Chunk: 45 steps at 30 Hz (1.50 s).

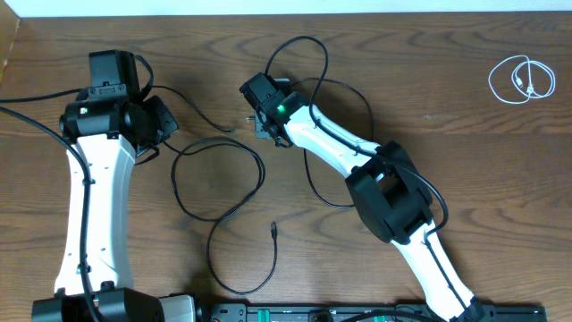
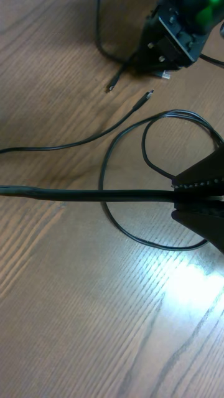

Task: Untangle cables

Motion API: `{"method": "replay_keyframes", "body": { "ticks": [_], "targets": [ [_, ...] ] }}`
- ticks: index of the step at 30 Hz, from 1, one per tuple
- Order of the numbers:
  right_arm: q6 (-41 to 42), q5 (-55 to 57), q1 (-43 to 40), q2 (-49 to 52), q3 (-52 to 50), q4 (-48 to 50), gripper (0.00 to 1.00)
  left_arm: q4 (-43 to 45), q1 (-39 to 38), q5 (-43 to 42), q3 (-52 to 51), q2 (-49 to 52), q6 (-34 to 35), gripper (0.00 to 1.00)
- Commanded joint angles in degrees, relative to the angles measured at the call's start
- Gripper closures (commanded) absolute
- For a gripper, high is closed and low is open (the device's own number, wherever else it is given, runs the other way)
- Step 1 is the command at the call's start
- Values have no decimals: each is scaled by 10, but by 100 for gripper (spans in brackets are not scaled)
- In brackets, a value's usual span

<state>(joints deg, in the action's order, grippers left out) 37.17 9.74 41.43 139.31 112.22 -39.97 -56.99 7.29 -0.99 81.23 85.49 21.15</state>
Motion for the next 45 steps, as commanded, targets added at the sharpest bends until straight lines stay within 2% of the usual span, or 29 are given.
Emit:
{"method": "replay_keyframes", "body": {
  "ticks": [1,3,9,14,15,18,23,29,34,39,45],
  "targets": [
    [-54,2,-17,46,12,-61,81,-8,0,1,-2,2,-5,92],
    [-86,-6,-30,46,45,-113,83,-8,0,1,-2,2,-5,92],
    [-170,-45,-71,46,133,-285,81,-7,0,1,-2,2,-5,92],
    [-233,-80,-99,46,130,-384,77,-8,0,1,-2,2,-5,92],
    [-240,-81,-101,46,129,-395,73,-8,0,1,-2,2,-5,92],
    [-240,-78,-106,46,128,-400,49,-7,0,1,-2,2,-5,92],
    [-241,-78,-111,46,126,-370,41,-8,0,1,-2,2,-5,92],
    [-291,-96,-125,46,83,-338,42,-8,0,1,-2,2,-5,92],
    [-385,-173,-141,46,71,-324,45,-7,0,1,-2,2,-5,92],
    [-399,-174,-151,46,68,-324,51,-7,0,1,-2,2,-5,92],
    [-396,-166,-146,46,19,-280,59,-3,0,1,-2,2,-5,92]
  ]
}}
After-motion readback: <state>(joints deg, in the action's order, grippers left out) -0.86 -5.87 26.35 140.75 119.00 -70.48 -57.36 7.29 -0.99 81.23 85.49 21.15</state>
